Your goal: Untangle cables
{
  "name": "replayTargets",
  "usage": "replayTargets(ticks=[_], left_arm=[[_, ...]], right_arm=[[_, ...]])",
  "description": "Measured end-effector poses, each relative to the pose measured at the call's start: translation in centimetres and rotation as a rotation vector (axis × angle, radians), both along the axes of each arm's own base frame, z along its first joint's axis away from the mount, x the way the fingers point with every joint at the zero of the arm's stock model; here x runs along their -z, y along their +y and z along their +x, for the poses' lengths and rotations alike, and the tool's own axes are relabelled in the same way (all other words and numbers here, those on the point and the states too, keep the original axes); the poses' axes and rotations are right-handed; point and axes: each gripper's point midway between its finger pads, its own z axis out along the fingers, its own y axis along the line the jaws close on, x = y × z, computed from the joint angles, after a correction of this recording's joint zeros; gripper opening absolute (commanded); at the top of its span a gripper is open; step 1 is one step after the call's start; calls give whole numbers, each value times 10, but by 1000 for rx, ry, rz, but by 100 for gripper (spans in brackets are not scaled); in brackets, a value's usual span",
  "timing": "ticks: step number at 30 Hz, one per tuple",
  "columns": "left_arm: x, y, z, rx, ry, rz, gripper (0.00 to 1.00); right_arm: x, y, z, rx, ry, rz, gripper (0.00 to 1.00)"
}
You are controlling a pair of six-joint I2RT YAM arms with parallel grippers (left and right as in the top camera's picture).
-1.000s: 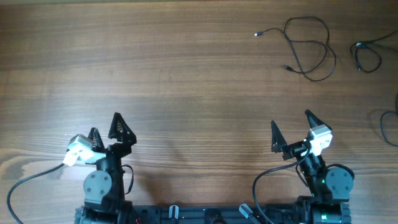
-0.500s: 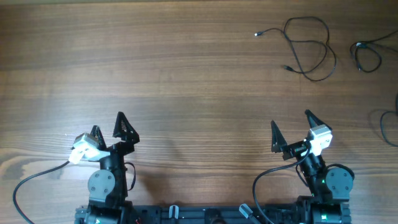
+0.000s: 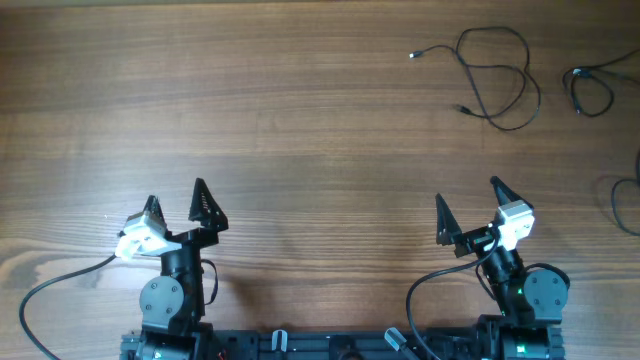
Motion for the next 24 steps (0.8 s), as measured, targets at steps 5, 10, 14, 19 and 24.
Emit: replayTargets(ticks=[5, 10, 14, 19, 24], left_arm=[[0, -1, 0, 8, 3, 15, 100], [5, -2, 1, 12, 29, 62, 100], [17, -3, 1, 20, 81, 88, 100], [20, -3, 2, 21, 95, 98, 100], [21, -3, 2, 21, 98, 99, 100]], right_arm=[[0, 0, 0, 0, 0, 0, 100], [0, 0, 0, 0, 0, 0, 100], [0, 0, 0, 0, 0, 0, 100], [0, 0, 0, 0, 0, 0, 100], [0, 0, 0, 0, 0, 0, 100]])
